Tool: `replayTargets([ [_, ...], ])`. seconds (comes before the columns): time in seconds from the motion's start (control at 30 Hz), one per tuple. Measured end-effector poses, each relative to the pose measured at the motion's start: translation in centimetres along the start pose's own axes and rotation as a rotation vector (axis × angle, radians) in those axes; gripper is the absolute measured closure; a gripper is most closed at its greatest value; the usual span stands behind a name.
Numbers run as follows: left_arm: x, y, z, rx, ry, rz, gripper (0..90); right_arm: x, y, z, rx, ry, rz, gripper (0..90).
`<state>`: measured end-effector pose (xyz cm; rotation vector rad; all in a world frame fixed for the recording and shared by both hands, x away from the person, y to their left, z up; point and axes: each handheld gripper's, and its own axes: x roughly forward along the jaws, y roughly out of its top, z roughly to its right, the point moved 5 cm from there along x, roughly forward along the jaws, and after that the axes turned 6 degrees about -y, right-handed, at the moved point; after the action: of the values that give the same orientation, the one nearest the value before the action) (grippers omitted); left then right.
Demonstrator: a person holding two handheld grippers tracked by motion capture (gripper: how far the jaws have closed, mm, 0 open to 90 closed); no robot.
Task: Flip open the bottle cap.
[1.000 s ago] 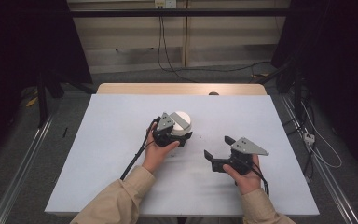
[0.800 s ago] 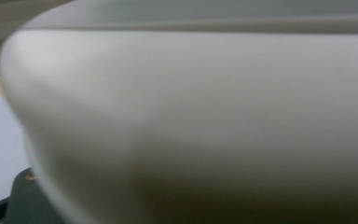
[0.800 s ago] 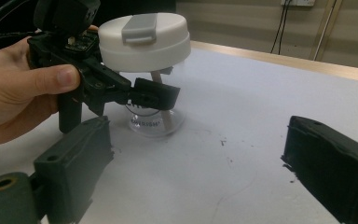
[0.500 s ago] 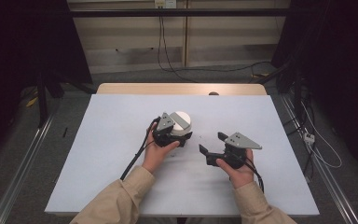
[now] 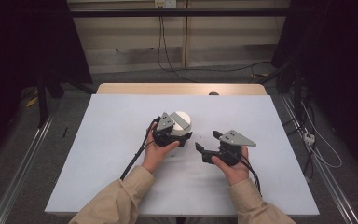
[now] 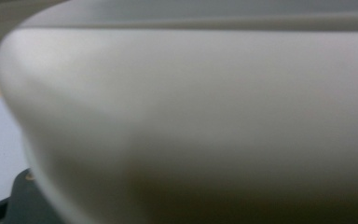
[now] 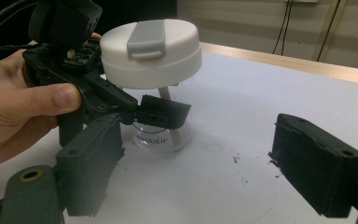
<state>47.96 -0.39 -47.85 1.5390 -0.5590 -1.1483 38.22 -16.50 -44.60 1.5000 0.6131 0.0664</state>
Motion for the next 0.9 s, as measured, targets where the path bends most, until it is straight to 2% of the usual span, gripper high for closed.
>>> replayTargets([
  [0.27,0.0,0.0,0.0,-0.002,0.001,0.003,18.5,0.5,0.3,-0.2,0.007,0.005,-0.006,16.6],
  [0.63,0.0,0.0,0.1,0.011,0.009,-0.008,18.5,1.0,0.8,-0.7,0.023,0.027,-0.017,25.1],
  [0.73,0.0,0.0,0.1,0.002,0.006,-0.001,18.5,1.1,0.9,-0.9,0.024,0.032,-0.028,31.2],
  [0.77,0.0,0.0,0.1,0.003,0.007,-0.001,18.5,1.2,1.1,-1.1,0.015,0.041,-0.03,37.9],
  [0.8,0.0,0.0,0.1,0.004,0.005,-0.002,18.5,1.2,1.1,-1.1,0.015,0.041,-0.03,37.9],
  [0.83,0.0,0.0,0.1,0.003,0.005,-0.001,18.5,1.3,1.2,-1.1,0.015,0.051,-0.034,44.8],
  [0.87,0.0,0.0,0.1,0.004,0.006,-0.002,18.5,1.3,1.2,-1.1,0.015,0.051,-0.034,44.8],
  [0.9,0.0,0.0,0.1,0.004,0.008,-0.003,18.5,1.5,1.3,-1.3,0.009,0.07,-0.04,55.7],
])
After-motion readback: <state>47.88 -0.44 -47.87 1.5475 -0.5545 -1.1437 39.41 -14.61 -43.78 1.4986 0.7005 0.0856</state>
